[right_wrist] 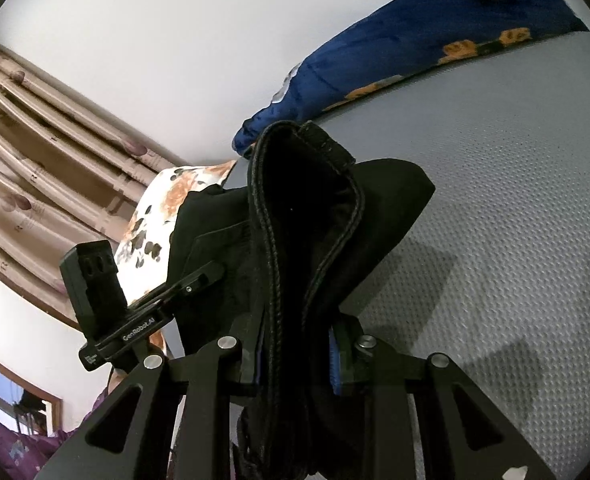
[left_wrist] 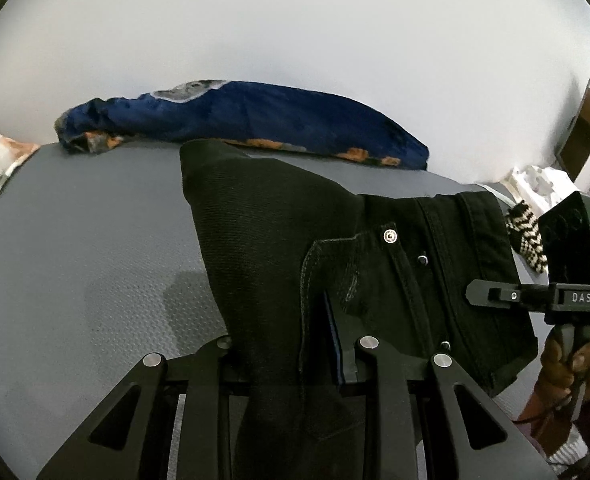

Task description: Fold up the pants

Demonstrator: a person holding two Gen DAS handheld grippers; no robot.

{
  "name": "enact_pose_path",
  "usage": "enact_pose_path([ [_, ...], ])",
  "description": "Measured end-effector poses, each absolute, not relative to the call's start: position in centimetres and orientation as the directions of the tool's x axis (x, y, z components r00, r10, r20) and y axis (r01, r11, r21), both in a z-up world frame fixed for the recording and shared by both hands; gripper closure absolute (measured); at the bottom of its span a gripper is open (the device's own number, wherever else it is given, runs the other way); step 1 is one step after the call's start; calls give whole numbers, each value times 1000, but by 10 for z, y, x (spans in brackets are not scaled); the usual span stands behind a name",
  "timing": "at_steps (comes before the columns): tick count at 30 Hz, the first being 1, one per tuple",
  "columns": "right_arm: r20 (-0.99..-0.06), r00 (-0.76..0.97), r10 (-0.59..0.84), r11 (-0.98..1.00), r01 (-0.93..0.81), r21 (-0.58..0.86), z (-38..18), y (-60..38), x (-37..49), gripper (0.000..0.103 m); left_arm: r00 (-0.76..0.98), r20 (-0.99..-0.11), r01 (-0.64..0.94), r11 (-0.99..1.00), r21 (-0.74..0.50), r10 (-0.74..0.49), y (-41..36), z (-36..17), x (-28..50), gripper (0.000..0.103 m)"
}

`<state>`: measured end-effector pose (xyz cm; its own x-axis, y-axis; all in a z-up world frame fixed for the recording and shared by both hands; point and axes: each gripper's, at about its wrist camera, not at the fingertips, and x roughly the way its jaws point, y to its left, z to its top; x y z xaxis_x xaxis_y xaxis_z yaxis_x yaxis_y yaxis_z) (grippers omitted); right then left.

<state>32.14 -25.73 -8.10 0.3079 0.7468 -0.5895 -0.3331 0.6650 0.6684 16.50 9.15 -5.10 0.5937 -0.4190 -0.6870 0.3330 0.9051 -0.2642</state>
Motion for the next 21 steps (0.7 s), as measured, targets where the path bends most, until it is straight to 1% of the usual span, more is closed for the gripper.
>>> enact_pose_path([
  [21, -575, 296, 763, 647, -325, 690, -89, -229, 337, 80, 636, -672, 275, 925, -263, -380, 139, -53, 218, 77],
])
